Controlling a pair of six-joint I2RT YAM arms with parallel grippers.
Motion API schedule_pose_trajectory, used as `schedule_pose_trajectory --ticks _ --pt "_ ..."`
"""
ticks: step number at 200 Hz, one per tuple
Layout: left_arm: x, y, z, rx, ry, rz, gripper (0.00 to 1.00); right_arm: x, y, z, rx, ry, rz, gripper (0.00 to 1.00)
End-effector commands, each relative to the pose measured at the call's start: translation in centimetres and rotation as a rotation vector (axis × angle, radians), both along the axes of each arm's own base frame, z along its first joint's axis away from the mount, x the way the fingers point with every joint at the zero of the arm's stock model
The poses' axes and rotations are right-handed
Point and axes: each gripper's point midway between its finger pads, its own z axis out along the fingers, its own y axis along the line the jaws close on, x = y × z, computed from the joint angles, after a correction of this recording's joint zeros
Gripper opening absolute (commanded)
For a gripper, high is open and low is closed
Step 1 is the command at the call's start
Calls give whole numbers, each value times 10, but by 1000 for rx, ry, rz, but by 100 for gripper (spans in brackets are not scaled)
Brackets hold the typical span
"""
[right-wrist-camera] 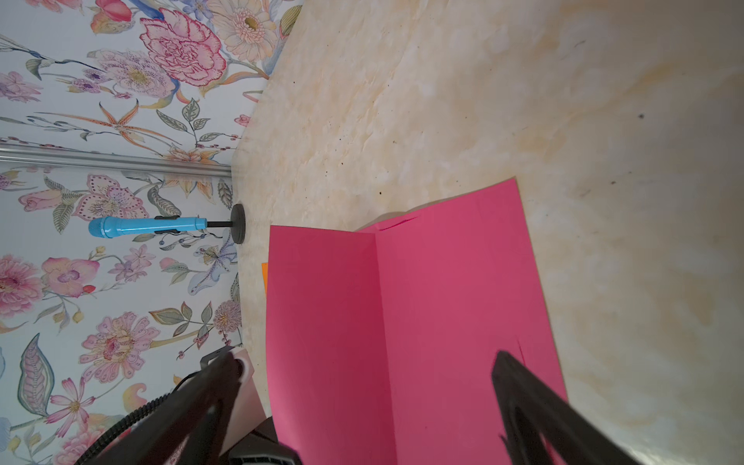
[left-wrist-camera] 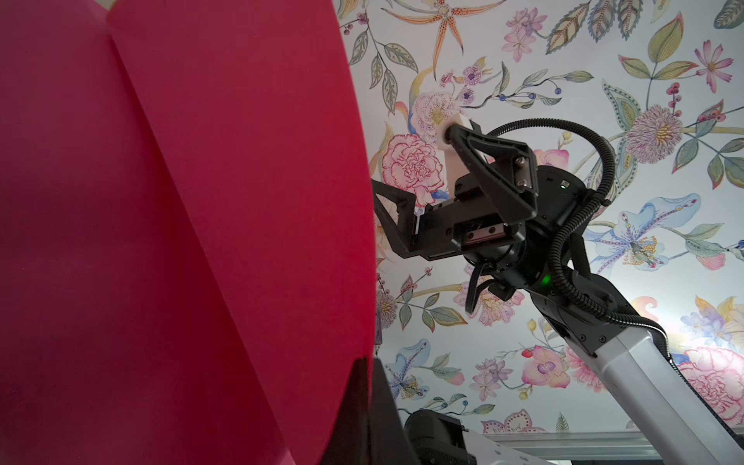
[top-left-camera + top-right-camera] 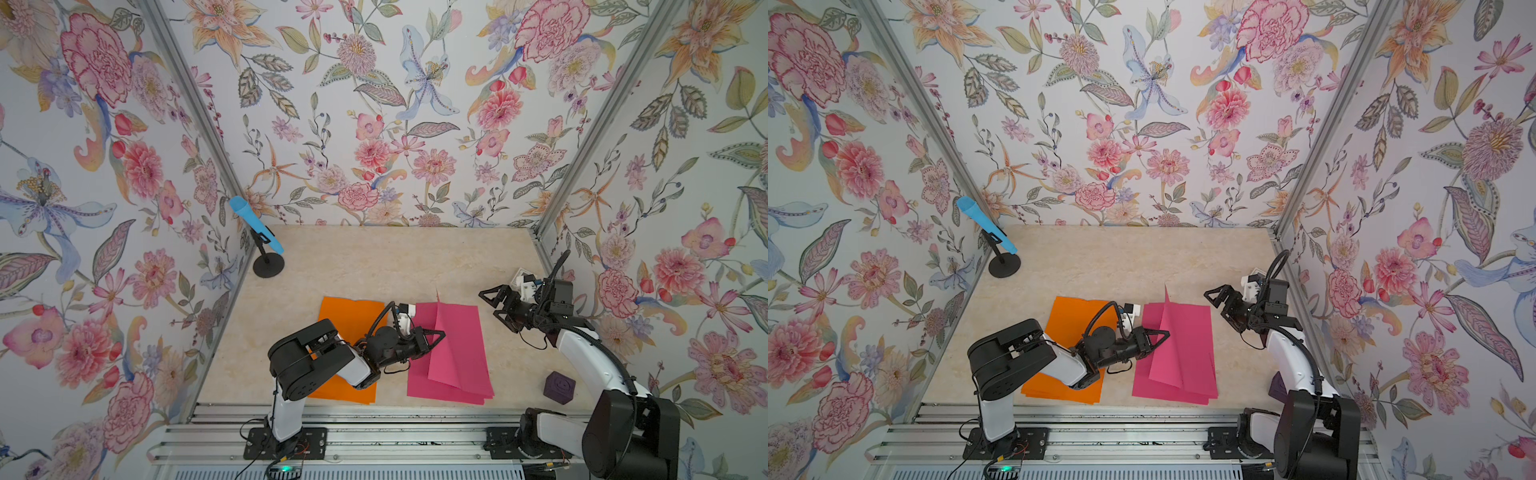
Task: Sort the scattered colored papers by color
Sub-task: Place the colored paper.
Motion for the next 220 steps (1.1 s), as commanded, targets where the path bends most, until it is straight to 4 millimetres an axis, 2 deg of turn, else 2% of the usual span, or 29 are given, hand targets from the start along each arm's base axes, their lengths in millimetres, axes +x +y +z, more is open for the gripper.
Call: schedule_pose_trajectory --ticks 1,42,67,100,122,145,177,220 --pt "-1 -4 -8 100 -8 11 0 -5 -1 -9 -49 16 9 100" --pt "-2 -4 -45 290 -3 0 0 -20 -1 -37 -117 88 25 100" --pt "-2 2 -58 359 -4 8 0 -31 4 -51 -139 125 48 100" --pt "1 10 -57 419 -24 34 0 -44 7 -68 -160 166 61 100" --pt "6 21 -50 458 -55 89 0 -49 7 -69 -170 165 55 100" --pt "9 21 -48 454 -62 108 0 -50 6 -69 -178 159 51 100" --pt "4 9 -59 424 -15 69 0 -49 5 -71 -183 164 52 100" --pt "5 24 -69 481 10 114 0 -52 5 -77 -187 181 66 100"
